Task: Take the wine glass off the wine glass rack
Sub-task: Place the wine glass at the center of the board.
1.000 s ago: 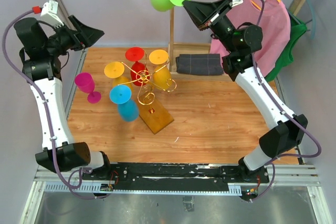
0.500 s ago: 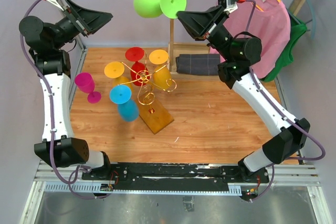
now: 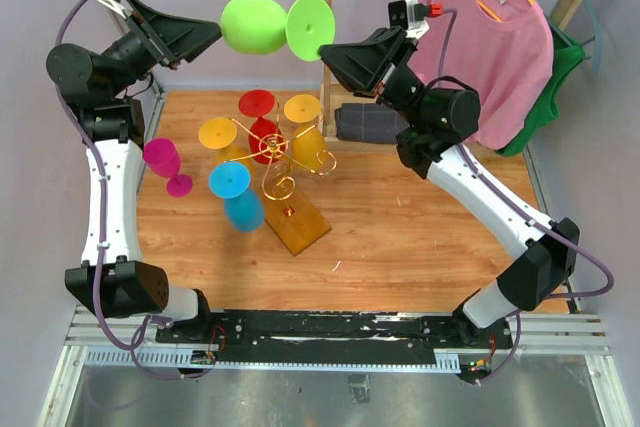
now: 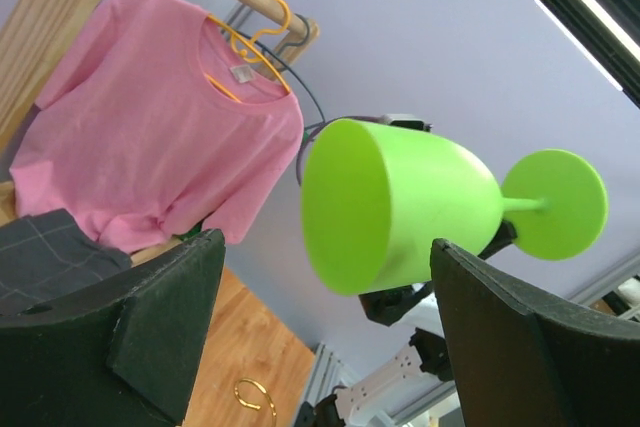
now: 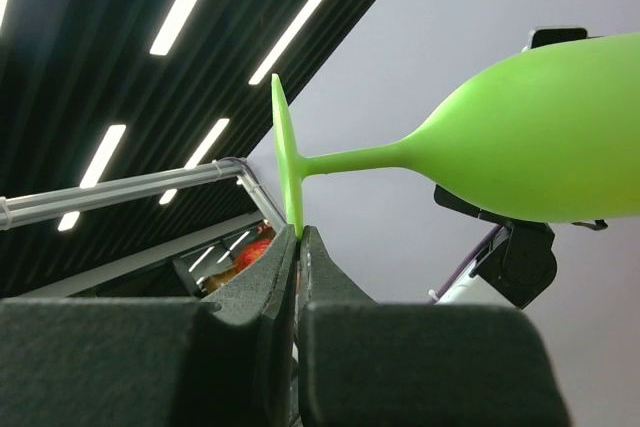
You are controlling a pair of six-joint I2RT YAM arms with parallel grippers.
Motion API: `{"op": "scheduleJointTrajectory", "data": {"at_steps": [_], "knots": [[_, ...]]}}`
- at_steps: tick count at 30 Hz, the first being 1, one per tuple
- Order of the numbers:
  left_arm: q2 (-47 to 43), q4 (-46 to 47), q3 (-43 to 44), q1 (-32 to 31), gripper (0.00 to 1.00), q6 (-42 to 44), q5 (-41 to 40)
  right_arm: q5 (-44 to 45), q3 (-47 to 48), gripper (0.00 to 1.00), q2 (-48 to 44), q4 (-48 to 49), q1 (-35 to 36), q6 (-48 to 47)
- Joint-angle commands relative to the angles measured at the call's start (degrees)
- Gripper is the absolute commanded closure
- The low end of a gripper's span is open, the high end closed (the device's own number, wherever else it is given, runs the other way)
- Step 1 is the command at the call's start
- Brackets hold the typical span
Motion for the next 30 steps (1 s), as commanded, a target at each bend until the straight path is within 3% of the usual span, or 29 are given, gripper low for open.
{"op": "scheduleJointTrajectory", "data": {"at_steps": [1, 13, 23, 26, 30], "knots": [[-1.38, 11.06, -0.73, -0.45, 0.13, -7.23, 0.6, 0.82, -2.14, 0.99, 1.2, 9.46, 2.02, 2.98], [-3.44, 19.69, -2.93, -0.48, 0.22, -13.63, 1.28, 1.46, 0.44, 0.99, 5.83, 20.26, 2.58, 7.98], [-3.52, 20.42, -3.01, -0.48, 0.48, -15.09, 1.4, 1.93, 2.55, 0.99, 9.43, 26.75, 2.5, 11.65], [-3.6, 20.7, -2.99, -0.51, 0.63, -15.68, 1.27, 1.39, 3.36, 0.99, 10.14, 27.62, 2.52, 12.38], [-3.61, 20.75, -2.68, -0.48, 0.7, -16.14, 1.14, 0.73, 3.88, 0.99, 10.62, 27.74, 2.45, 12.72]]}}
